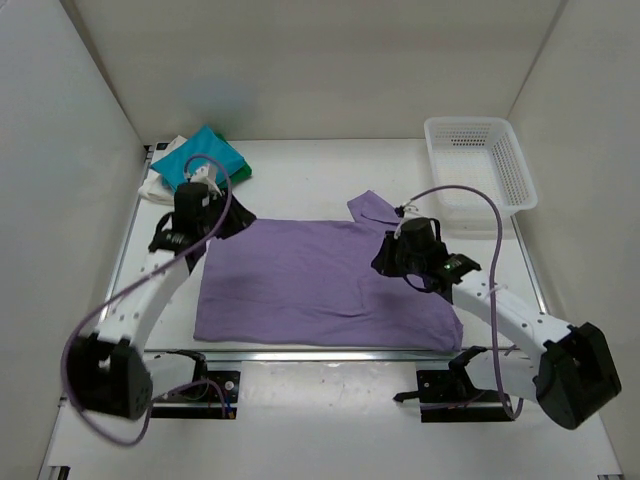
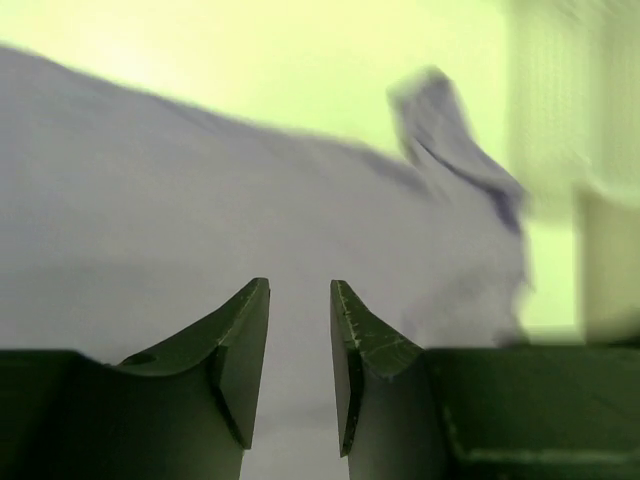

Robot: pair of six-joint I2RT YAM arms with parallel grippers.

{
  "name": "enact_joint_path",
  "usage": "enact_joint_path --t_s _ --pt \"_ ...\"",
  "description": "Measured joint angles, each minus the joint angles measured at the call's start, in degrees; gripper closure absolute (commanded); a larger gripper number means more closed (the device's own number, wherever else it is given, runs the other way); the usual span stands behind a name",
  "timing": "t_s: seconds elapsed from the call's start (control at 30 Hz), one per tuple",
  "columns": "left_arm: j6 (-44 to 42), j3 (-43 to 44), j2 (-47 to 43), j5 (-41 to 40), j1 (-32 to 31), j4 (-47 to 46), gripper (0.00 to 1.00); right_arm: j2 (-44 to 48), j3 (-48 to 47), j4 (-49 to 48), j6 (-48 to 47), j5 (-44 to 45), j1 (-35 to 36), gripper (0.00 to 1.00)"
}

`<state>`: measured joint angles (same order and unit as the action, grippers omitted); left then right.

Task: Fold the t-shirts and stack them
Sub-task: Grap the side of the flattened tshirt furthest away from the robot with both arms

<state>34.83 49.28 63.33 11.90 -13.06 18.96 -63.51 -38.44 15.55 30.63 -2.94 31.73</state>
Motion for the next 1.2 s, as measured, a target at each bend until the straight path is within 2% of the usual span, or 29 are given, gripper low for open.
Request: enact_joint_path --t_s 0.03,0.13,0.3,0.43,0.53,0.6,0.8,1.0,1.2 --pt "-0.92 2.03 4.42 -1.64 1.68 -1.42 0.58 -1.70 -1.68 -0.81 -1.20 -0.61 -0.66 1.00" --pt "-3.45 4.17 16.31 -7.87 3.69 -3.50 0.54 -4.90 -3.54 -2.29 -3.58 -2.05 -1.16 0.99" --pt "-5.33 5.66 27.63 -11.78 5.27 -3.04 0.49 -10.62 -6.05 -2.14 -6.80 -3.76 -5.22 1.00" --pt "-6.73 12.33 34.69 -13.99 7.15 -2.95 0.47 -18.78 -13.60 -1.77 -9.31 -2.38 -10.97 0.90" --pt "-7.30 14.49 35.76 -15.39 7.89 -4.17 0.44 -26.08 -20.63 -2.34 -11.10 -1.09 -13.62 0.79" --pt "-7.91 15.15 35.78 -16.55 8.11 -4.44 0.44 -30.51 -24.72 -2.58 -12.20 -0.76 -14.36 0.76" --pt "-10.67 19.10 39.63 -19.17 8.55 -3.96 0.44 -43.63 -37.22 -2.03 -14.34 -0.94 -14.45 0.76" --pt "-12.76 19.19 41.44 -20.50 8.46 -2.32 0.45 -54.58 -50.66 1.51 -17.38 1.49 -12.31 0.75" --pt "-13.40 18.80 41.44 -20.50 8.72 -2.51 0.46 -57.44 -52.70 3.98 -18.95 3.78 -9.84 0.75"
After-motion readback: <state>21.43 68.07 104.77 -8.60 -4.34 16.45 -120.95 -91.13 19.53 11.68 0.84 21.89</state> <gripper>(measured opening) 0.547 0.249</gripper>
